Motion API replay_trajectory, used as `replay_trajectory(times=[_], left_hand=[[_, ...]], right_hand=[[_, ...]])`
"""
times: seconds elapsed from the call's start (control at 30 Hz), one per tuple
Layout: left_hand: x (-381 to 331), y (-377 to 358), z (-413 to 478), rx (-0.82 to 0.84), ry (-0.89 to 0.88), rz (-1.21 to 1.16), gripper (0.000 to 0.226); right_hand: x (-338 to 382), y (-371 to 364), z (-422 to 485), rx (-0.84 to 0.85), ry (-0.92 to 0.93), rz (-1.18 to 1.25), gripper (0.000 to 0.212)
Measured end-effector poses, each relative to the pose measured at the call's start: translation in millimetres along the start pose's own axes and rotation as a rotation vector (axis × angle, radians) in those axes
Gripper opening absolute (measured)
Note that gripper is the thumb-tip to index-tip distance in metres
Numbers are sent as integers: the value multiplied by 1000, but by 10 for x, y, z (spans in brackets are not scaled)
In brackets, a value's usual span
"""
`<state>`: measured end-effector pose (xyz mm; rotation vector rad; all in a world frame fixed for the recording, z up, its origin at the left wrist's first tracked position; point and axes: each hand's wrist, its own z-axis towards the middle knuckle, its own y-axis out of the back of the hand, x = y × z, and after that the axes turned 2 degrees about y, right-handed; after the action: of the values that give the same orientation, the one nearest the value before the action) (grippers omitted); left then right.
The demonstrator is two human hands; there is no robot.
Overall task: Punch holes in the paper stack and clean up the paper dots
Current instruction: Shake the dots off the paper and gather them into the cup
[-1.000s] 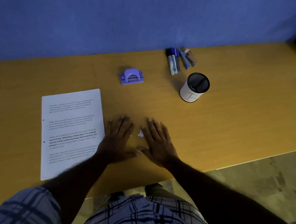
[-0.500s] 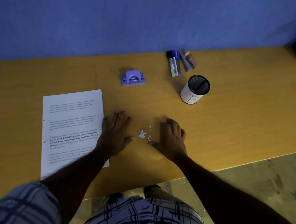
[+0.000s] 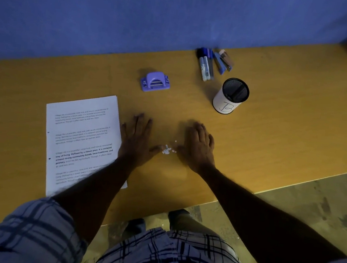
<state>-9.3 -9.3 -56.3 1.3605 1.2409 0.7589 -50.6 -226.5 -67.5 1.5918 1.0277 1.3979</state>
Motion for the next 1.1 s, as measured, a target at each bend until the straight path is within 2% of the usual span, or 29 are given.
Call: replay_trajectory(times=[0.17,0.3,0.43,0.6,0.73,0.93,1.03,1.1], left_hand=[[53,32,-58,-35,139,-12,91],[101,-13,-146,-42,199,20,90],[22,-77,-167,-33,201,3,95],[-108,-96,-157,-58,177,-20,99],[-187,-100,-143,-26,154,-56,105],[-82,-12,-183,-70,179,-65,93],[70,39,-216,-96,161,-71,85],[133,65,-235,-106,145,-77,82]], right_hand=[[12,45,179,5,-106,3,75],[43,-23,150,70,-24,-79,85],[50,-94,25,76,-6,-90,96],[-53,-48,-91,-6,-67,24,87],[-129,-93,-238,-8,-44,-18,86],[109,-150,-152,2,-35,11,88],[152,-67,-76,-25,33,89,76],[139,3,-49,-12,163,141,63]])
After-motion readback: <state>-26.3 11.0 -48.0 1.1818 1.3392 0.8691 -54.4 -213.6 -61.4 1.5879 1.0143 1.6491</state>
